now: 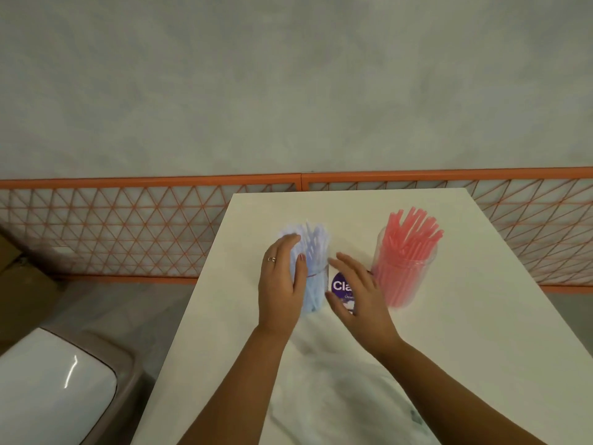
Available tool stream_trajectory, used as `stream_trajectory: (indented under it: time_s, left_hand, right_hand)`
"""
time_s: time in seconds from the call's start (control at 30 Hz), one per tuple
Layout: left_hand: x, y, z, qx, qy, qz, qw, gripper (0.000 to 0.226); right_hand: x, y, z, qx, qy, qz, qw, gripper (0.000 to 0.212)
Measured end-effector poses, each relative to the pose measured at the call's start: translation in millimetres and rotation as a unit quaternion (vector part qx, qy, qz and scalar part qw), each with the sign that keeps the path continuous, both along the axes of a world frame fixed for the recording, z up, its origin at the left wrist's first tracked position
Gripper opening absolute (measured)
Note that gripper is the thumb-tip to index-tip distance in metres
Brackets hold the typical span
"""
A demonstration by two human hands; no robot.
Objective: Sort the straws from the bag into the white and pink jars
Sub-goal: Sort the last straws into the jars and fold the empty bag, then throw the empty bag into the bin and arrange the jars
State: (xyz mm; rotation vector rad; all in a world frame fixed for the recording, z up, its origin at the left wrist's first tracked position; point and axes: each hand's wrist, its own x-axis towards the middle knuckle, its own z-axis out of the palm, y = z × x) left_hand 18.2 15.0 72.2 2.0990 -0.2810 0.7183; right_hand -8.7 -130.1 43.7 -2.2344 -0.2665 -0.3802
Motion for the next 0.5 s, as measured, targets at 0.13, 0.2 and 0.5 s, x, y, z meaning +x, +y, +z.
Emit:
stream_trajectory:
  time_s: [0.13,0.2,0.5]
  left_hand:
    - [-27,-5,-21,0.057,0.003,-0.034,0.998,0.033]
    - [-41,-5,-36,0.089,0.034,-0.067,0.993,0.026]
    - [-85,-4,-86,0.437,0.375,-0.133,0.807,0.092]
  right_hand:
    - [-24,-18,-31,-0.114,0.087,0.061,0.988,0.070]
    - [-32,-25,-39,-0.182,0.141,0.095,0.968,0.077]
    - [-60,-40,-57,-0.331,0.287,0.167,0.883,0.095]
